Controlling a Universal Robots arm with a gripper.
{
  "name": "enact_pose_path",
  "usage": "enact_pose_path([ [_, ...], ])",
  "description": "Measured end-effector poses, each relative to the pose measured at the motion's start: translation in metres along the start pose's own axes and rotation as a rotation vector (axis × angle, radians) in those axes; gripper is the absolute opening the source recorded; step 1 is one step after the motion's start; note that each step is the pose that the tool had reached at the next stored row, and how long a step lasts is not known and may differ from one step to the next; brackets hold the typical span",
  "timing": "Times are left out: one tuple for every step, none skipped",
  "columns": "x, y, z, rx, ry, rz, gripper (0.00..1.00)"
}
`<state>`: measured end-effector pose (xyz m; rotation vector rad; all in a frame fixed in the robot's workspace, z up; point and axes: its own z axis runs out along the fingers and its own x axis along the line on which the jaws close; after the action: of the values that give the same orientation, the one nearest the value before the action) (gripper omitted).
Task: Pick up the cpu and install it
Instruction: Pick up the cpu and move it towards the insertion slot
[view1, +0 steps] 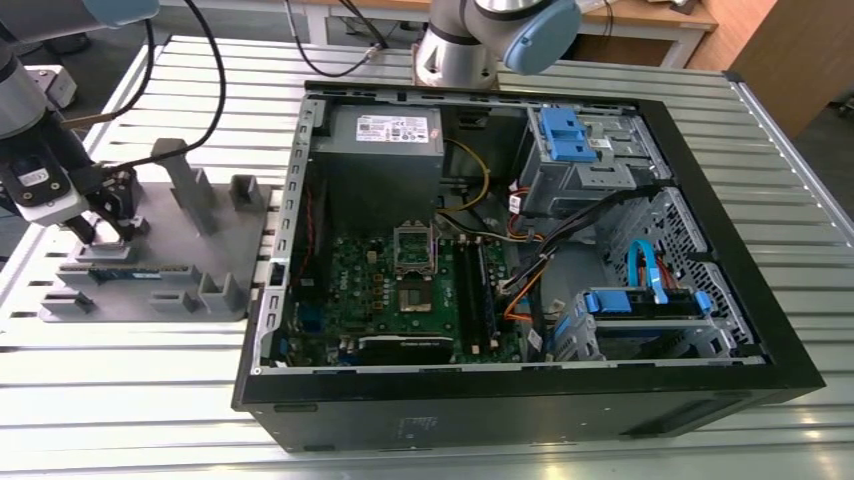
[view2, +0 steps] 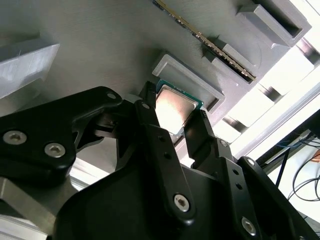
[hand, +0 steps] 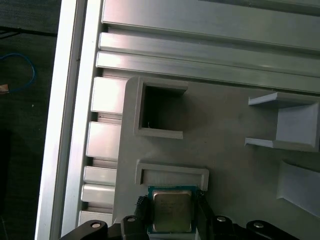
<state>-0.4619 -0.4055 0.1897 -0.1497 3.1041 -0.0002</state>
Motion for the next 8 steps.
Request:
enact_pose_path([
  [0.0, 0.0, -0.0014, 0.0, 0.0, 0.0, 0.47],
  [-0.0001, 0.0, -0.0022, 0.0, -0.0001, 0.0, 0.47],
  [-0.0001, 0.0, -0.0023, -0.0001, -0.0002, 0.0, 0.47],
  [-0.0001, 0.0, -0.0023, -0.0001, -0.0003, 0.0, 0.47],
  [-0.0001, 0.0, -0.0023, -0.0002, -0.0004, 0.0, 0.47],
  [-0.0001, 0.0, -0.0021, -0.0001, -0.0002, 0.0, 0.47],
  [0.0, -0.0001, -0.0016, 0.0001, 0.0001, 0.004, 0.47],
  [0.0, -0.0001, -0.0012, 0.0003, 0.0002, 0.006, 0.47],
])
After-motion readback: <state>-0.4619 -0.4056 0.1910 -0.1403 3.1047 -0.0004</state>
